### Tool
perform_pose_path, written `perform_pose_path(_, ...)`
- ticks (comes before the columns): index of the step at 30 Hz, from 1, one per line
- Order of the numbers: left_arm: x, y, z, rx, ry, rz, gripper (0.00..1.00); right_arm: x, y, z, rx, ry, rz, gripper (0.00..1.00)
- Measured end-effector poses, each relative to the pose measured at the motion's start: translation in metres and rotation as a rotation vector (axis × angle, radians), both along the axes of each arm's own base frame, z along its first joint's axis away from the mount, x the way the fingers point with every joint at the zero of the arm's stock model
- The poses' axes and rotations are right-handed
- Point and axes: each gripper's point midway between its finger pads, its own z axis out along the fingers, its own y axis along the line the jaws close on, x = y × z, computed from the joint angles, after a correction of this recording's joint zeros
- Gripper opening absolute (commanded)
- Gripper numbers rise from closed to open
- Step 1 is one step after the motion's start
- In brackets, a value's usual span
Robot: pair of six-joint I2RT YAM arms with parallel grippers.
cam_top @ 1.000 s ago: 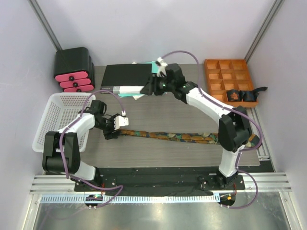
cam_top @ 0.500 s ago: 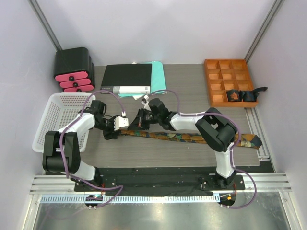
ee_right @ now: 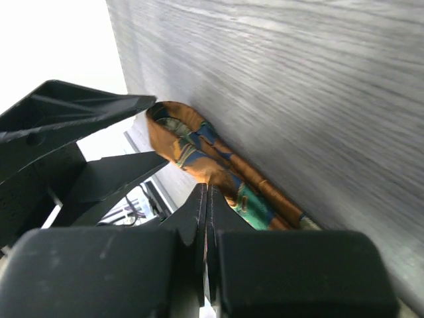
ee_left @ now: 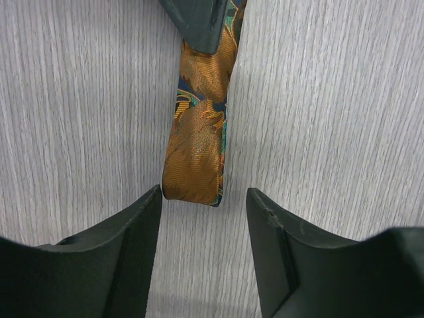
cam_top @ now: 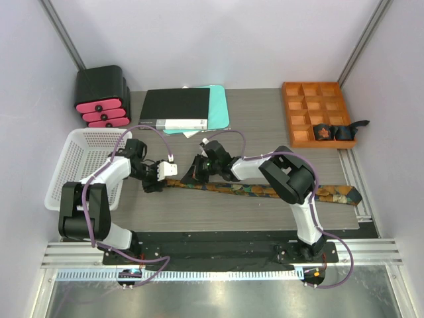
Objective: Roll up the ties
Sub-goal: Roll the tie at the center of the board.
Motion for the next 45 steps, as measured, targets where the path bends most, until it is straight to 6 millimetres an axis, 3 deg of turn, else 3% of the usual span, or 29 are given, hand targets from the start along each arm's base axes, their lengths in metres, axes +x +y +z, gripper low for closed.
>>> perform_pose_path(6,0.0,0.0,0.0,-0.001,-0.003,-0.006,0.41,0.0,-0.003,-0.022,-0.053,0.023,-0.005,0.01)
perform_pose_path(16,-0.005,-0.007,0.007,-0.022,0.006,-0.024,0.31,0.0,-0.001,-0.022,-0.059,0.023,0.003,0.01)
perform_pose_path(24,0.0,-0.048,0.037,-0.085,-0.03,-0.086,0.28,-0.001,0.0,-0.021,-0.059,0.022,0.004,0.01)
perform_pose_path(30,-0.004,-0.078,0.036,-0.095,-0.005,-0.139,0.26,-0.002,0.0,-0.02,-0.057,0.023,0.009,0.02)
perform_pose_path(37,-0.002,-0.082,0.015,-0.06,0.057,-0.142,0.26,-0.001,-0.008,-0.002,-0.05,0.022,0.025,0.19)
perform_pose_path(45,0.001,-0.081,0.009,-0.046,0.074,-0.137,0.26,0.002,-0.036,0.026,-0.025,-0.005,0.04,0.36)
